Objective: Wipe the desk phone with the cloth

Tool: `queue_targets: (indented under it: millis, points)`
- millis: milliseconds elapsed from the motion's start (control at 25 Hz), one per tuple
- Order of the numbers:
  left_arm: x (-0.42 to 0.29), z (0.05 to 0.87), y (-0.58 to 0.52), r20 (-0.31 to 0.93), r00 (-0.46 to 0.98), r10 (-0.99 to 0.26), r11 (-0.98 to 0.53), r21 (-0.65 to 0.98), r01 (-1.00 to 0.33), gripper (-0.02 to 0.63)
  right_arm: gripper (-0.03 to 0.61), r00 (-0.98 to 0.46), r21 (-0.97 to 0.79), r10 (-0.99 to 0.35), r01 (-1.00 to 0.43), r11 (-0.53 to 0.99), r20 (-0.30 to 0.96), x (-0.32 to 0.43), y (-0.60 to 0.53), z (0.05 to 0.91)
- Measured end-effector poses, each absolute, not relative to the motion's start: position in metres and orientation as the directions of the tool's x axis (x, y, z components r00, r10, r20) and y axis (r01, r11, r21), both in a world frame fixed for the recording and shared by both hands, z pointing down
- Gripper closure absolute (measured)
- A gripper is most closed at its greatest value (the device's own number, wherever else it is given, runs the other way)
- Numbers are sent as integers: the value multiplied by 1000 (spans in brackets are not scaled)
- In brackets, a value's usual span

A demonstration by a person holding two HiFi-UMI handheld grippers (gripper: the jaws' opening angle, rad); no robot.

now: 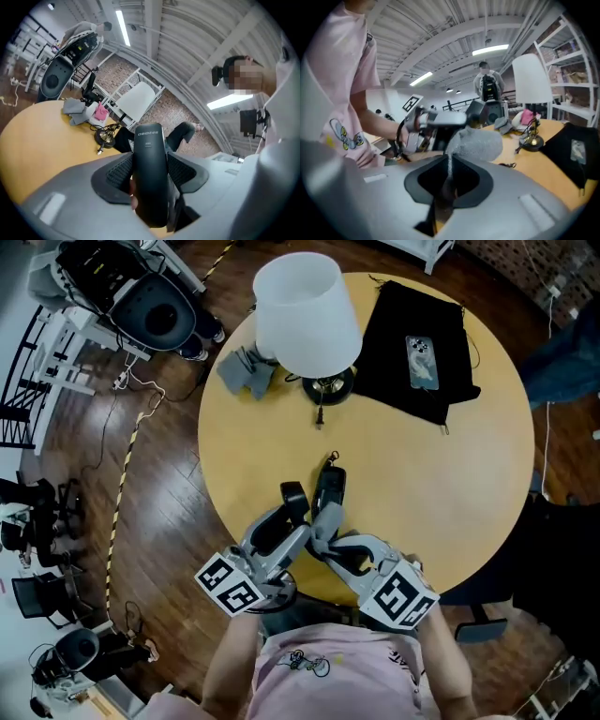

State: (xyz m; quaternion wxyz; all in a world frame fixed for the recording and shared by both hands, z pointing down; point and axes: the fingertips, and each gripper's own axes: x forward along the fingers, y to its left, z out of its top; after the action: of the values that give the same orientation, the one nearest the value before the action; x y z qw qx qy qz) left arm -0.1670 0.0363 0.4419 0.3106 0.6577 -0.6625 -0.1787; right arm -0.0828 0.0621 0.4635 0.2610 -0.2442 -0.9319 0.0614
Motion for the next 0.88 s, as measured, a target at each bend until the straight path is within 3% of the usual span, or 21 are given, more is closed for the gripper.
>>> queue_targets:
  millis: [120, 440, 680, 880]
  points:
    - [-170, 424, 41, 74, 78, -994, -3, 701, -713, 377, 551, -720, -241, 529, 473, 847, 449, -70, 77, 469]
    - [-162, 381, 50, -131, 110, -985, -171, 742, -648, 377, 551, -915, -282, 381, 335, 899, 128, -131, 15, 377]
    - [-166, 366, 55, -223, 113, -968, -245, 756, -607, 377, 551, -794, -251, 570, 520, 817, 212, -85, 61, 414]
    - [-152, 351, 57, -285, 187, -940, -340, 743, -577, 377, 551, -843, -295, 511, 452, 842, 169, -98, 35, 407]
